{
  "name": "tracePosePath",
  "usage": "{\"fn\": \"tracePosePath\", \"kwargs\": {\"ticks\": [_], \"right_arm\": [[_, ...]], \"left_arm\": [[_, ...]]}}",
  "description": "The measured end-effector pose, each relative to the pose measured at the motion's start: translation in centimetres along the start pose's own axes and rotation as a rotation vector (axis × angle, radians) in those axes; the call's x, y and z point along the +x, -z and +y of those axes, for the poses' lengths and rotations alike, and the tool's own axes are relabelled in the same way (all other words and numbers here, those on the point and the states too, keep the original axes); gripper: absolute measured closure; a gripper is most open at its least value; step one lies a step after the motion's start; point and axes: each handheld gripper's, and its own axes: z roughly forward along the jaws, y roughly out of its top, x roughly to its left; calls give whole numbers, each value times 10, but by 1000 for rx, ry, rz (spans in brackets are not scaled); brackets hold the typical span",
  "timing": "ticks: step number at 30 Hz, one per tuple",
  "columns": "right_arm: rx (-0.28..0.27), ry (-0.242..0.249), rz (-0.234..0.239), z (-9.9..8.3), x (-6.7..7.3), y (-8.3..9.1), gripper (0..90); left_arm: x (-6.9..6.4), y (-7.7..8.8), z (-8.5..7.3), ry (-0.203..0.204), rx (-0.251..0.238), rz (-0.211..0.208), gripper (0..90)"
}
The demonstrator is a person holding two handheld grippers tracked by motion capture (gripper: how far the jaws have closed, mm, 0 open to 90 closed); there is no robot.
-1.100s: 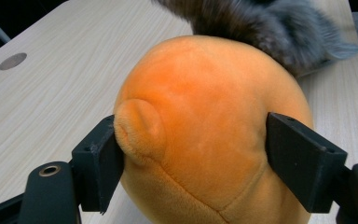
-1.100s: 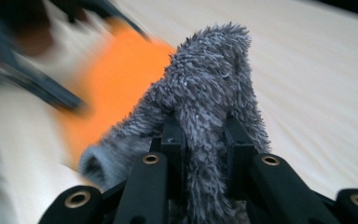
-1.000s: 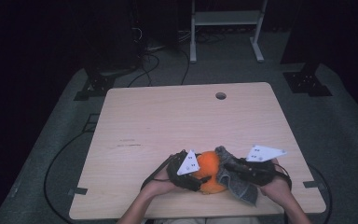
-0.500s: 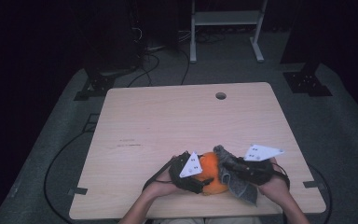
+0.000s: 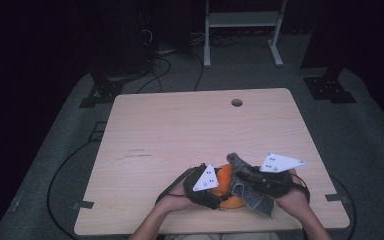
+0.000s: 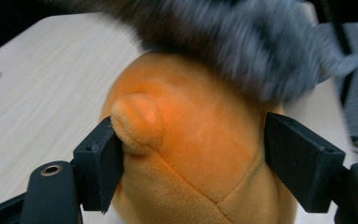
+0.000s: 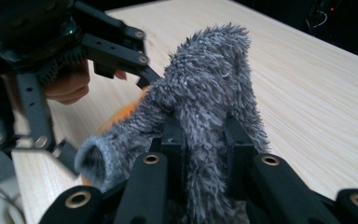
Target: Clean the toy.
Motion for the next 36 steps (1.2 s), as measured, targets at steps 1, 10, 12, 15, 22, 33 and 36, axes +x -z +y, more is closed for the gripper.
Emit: {"fn": "tracePosePath", "kwargs": {"ticks": [1,10,12,15,22,33,36], "right_arm": [[26,22,-7,2,3,-6,739],[48,-29,-13,-16,-14,-8,742],[66,-28,-31,-17,-18,-5,741],[52,-40,-31,-9,-19,8,742],[64,77,5,19,12,1,741],[48,-57,-7,-1,-18,7,742],[44,36,19,14,3,3,739]], "left_arm": [[1,1,0,5,2,-1,227],[15,9,-6,110,-29,-18,310],[11,6,-3,95,-32,-9,336],[4,4,-1,38,-22,-11,347],[-7,5,3,-69,19,-26,353],[-6,3,0,-67,8,-41,353],[-6,4,-1,-61,13,-46,351]]}}
